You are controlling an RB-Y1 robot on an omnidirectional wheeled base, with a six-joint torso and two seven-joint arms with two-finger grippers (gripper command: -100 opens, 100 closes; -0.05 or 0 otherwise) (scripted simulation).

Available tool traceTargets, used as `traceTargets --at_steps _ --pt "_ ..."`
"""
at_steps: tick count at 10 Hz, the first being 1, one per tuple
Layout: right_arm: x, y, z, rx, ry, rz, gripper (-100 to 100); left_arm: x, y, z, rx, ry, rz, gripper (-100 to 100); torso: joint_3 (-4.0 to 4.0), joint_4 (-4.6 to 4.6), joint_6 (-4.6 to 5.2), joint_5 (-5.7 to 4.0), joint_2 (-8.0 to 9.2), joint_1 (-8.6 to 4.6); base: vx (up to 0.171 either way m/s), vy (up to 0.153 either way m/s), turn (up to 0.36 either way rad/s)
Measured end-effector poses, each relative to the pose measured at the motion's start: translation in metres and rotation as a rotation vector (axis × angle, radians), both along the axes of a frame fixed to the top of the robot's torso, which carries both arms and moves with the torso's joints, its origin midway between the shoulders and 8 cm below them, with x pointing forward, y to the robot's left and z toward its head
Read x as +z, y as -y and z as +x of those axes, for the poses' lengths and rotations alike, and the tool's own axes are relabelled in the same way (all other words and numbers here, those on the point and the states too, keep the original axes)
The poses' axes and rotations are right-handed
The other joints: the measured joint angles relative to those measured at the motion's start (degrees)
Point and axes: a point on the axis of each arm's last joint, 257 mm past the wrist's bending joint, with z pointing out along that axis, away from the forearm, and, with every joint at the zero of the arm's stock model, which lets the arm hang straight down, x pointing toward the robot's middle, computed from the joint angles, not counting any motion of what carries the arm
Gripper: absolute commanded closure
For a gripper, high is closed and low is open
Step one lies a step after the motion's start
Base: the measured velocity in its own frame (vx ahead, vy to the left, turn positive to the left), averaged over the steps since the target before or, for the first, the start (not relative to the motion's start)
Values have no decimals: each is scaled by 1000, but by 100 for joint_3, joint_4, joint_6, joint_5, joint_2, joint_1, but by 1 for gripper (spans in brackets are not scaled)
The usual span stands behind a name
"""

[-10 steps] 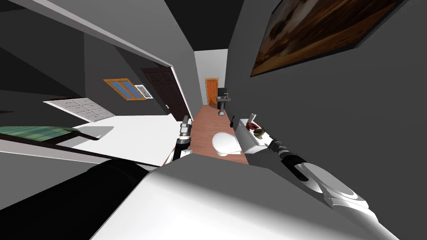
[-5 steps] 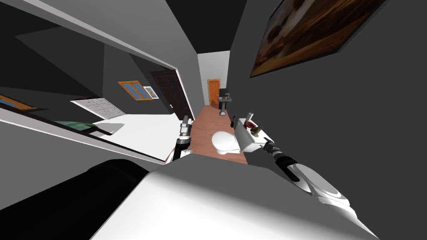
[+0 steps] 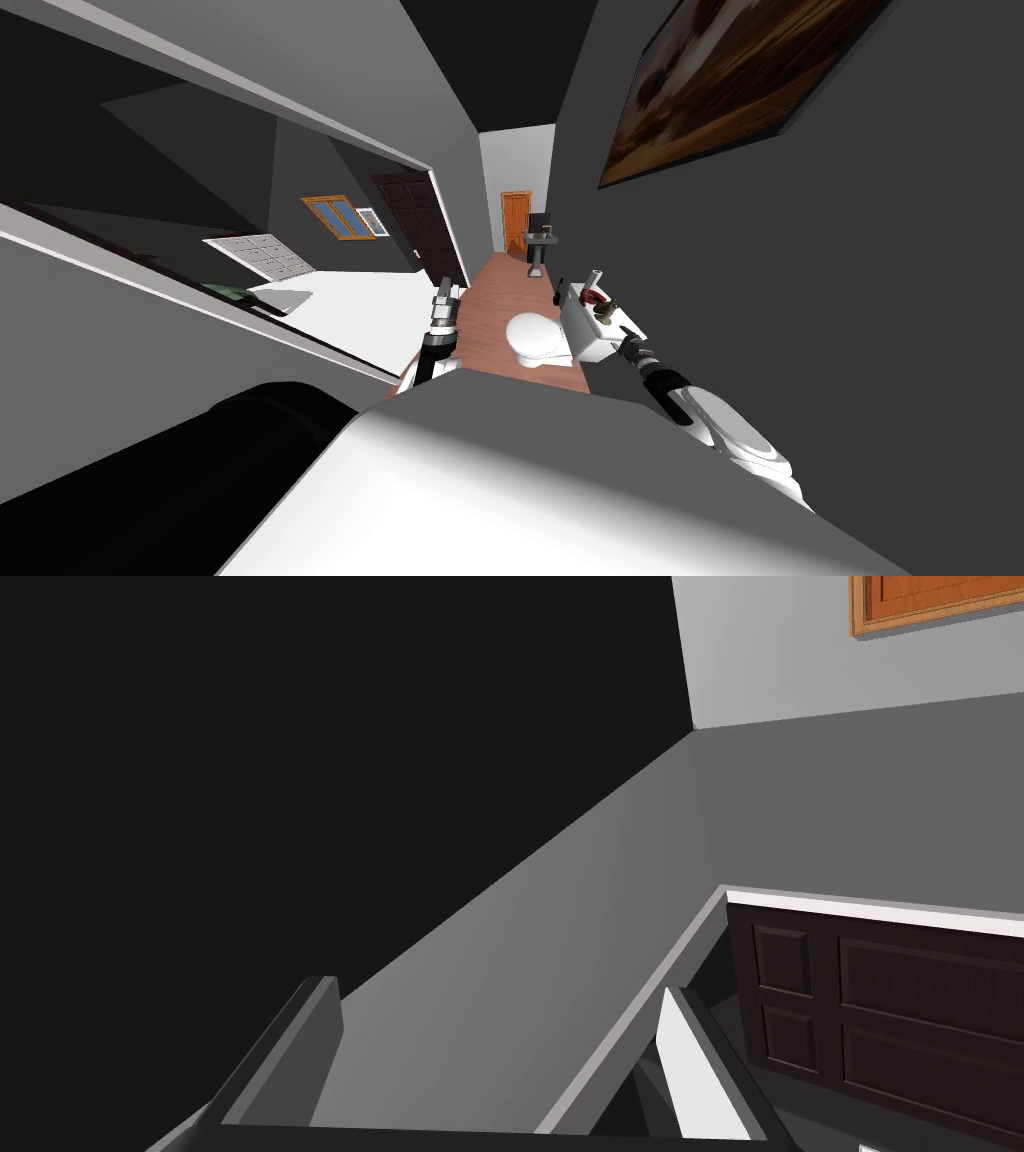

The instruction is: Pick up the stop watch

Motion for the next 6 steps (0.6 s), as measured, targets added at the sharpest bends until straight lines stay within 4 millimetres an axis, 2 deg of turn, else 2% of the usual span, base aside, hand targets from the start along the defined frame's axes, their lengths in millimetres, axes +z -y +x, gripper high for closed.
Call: traceTargets --at_steps 2,4,6 --pt "12 -17 15 17 47 -9 -100 0 0 0 0 0 0 0 -15 -6 0 -3 -25 -14 37 -108 -1" --pt "21 -28 21 31 67 -19 -100 0 0 0 0 0 0 0 -13 -5 0 1 -21 9 28 -53 -16" --pt "35 -44 28 44 106 -21 -100 0 0 0 0 0 0 0 -17 -7 1 0 -29 -1 55 -95 -30"
